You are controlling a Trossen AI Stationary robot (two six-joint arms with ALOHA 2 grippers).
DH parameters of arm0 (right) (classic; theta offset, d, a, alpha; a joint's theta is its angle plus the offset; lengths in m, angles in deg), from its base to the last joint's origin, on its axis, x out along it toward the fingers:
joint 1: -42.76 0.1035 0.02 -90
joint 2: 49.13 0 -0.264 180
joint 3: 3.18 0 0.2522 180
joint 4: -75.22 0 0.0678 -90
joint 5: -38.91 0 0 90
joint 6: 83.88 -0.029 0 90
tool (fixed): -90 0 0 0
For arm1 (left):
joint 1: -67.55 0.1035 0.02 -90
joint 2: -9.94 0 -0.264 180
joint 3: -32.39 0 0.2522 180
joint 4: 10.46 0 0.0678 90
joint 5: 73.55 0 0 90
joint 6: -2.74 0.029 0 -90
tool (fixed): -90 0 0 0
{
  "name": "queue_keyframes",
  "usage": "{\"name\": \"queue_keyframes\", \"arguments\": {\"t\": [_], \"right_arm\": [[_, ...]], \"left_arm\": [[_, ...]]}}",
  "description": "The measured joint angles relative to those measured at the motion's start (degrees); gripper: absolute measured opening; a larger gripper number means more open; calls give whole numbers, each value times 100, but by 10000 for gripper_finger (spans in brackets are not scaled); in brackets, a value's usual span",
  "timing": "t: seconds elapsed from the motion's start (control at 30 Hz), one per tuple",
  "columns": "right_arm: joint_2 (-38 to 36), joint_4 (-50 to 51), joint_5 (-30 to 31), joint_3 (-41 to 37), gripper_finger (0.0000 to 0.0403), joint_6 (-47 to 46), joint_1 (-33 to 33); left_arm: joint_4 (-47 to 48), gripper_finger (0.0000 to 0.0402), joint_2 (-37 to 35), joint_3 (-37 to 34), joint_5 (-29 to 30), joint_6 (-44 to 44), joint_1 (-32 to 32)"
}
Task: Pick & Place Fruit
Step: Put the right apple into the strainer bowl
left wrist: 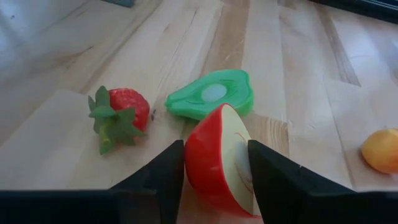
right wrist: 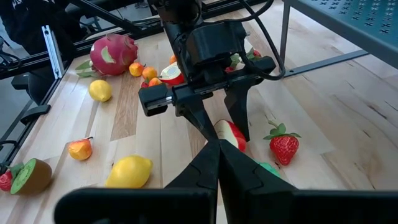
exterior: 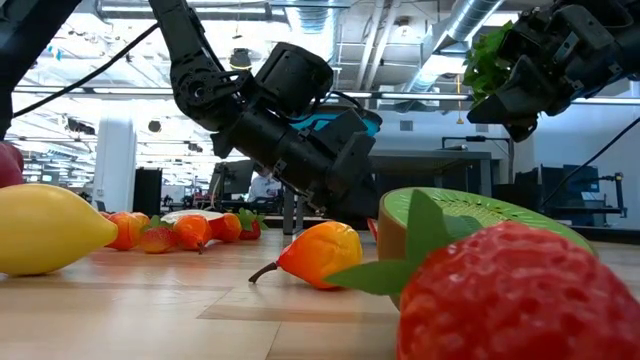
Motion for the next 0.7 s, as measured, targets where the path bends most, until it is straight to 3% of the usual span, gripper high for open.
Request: {"name": "queue_keyframes", "arguments": {"t": [0.7], "right_arm": [[-2, 38, 0, 0, 1, 0, 0]], "left_arm": [[-43, 141, -288, -27, -268, -7, -14]]}}
